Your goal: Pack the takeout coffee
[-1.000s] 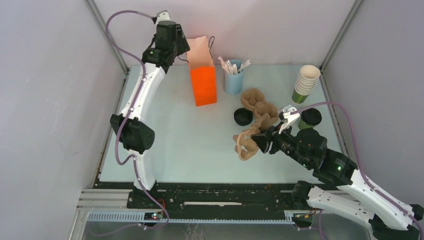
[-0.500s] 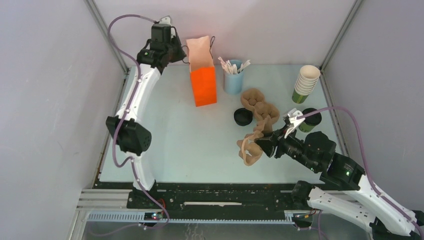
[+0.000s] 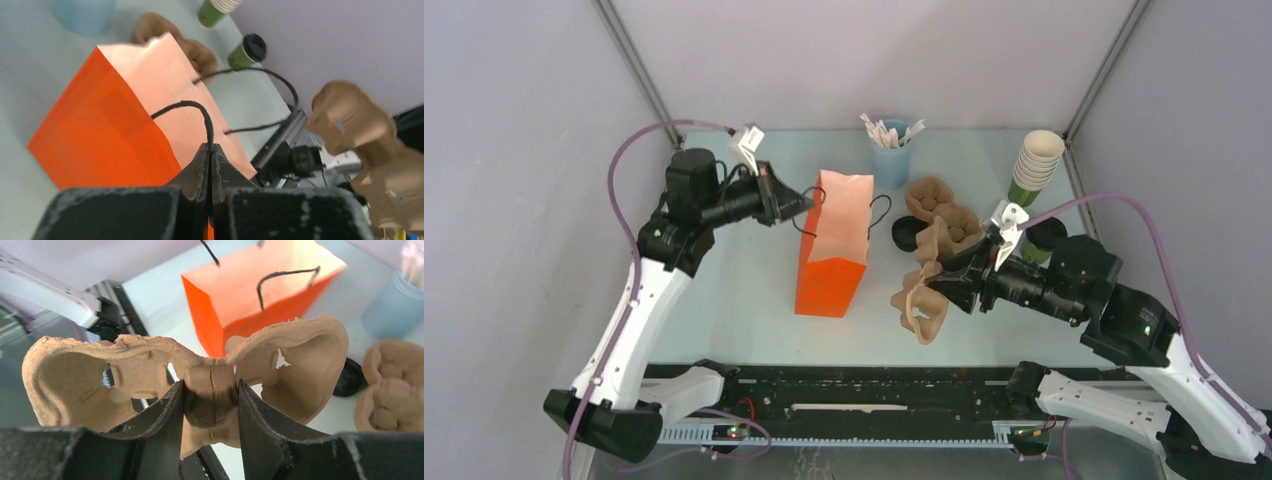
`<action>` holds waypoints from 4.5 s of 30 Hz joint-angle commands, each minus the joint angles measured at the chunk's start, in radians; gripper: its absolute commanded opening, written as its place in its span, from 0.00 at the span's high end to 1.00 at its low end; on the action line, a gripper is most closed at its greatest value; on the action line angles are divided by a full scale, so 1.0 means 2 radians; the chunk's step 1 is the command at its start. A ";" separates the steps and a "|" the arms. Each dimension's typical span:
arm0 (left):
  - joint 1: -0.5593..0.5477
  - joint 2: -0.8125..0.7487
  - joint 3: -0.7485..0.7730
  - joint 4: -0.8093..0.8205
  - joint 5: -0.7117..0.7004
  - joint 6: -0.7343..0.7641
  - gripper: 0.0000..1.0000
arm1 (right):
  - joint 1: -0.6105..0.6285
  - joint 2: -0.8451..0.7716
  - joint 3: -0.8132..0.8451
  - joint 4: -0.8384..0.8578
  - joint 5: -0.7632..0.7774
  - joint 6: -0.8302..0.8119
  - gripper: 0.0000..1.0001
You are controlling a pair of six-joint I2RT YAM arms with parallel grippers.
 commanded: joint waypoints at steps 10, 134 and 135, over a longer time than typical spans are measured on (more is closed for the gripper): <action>-0.031 -0.054 -0.106 0.071 0.077 0.005 1.00 | -0.002 0.193 0.274 -0.044 -0.230 0.014 0.57; -0.116 -0.011 -0.071 0.185 0.159 -0.099 1.00 | -0.031 0.313 0.219 -0.128 0.068 -0.136 0.68; -0.116 -0.012 -0.071 0.185 0.159 -0.099 1.00 | -0.030 0.303 0.207 -0.118 0.070 -0.135 0.68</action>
